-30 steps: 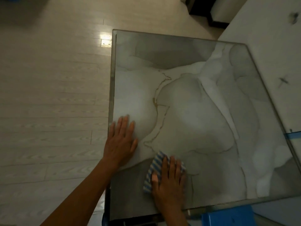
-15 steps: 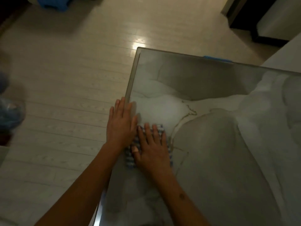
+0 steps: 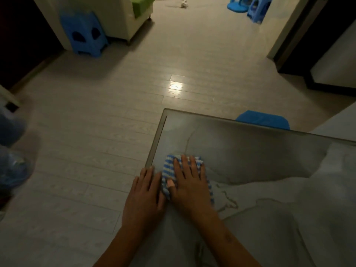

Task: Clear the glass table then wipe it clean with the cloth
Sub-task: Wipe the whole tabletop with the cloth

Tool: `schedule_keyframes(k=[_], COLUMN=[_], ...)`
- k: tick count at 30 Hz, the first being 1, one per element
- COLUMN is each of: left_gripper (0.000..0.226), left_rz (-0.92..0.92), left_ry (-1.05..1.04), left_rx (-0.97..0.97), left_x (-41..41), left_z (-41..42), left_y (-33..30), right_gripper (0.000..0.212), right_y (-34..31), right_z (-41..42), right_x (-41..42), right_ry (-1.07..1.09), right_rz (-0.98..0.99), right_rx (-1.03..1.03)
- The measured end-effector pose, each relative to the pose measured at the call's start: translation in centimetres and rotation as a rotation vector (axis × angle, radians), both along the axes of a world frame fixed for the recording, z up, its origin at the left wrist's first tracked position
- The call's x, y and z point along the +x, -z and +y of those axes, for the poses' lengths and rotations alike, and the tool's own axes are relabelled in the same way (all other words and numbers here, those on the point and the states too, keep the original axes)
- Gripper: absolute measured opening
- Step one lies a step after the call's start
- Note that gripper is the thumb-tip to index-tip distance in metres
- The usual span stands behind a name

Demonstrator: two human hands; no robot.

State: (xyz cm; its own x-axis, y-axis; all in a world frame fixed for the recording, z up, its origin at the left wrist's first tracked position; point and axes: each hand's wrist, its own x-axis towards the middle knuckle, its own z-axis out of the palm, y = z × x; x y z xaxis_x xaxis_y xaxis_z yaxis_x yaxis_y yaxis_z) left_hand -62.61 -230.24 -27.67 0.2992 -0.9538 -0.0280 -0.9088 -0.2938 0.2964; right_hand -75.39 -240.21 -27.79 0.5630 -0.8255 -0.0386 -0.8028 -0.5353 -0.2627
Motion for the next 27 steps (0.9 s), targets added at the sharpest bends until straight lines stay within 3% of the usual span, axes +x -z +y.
schedule_keyframes(k=[4,13,23,27], left_gripper=[0.063,0.051,0.056,0.054], left_rz=[0.014,0.056,0.095,0.094], left_ry=[0.026,0.107,0.006,-0.033], left_rx=[-0.063,-0.286,-0.167,-0.133], left_x=[0.1,1.8,0.9,0.4], left_z=[-0.1,-0.8,-0.2,-0.6], left_y=[0.3,2.7,1.1,0.4], right_gripper=[0.068,0.069,0.068,0.067], right_y=[-0.4,-0.8,-1.1,-1.3], right_z=[-1.1,-15.3,-19.3,-18.2], right_x=[0.6,9.2,-4.3,-5.2], right_ry=[0.012,0.03,0.285,0.397], right_rz=[-0.021,0.004,0.077,0.062], right_rx=[0.02,0.046,0.059,0.052])
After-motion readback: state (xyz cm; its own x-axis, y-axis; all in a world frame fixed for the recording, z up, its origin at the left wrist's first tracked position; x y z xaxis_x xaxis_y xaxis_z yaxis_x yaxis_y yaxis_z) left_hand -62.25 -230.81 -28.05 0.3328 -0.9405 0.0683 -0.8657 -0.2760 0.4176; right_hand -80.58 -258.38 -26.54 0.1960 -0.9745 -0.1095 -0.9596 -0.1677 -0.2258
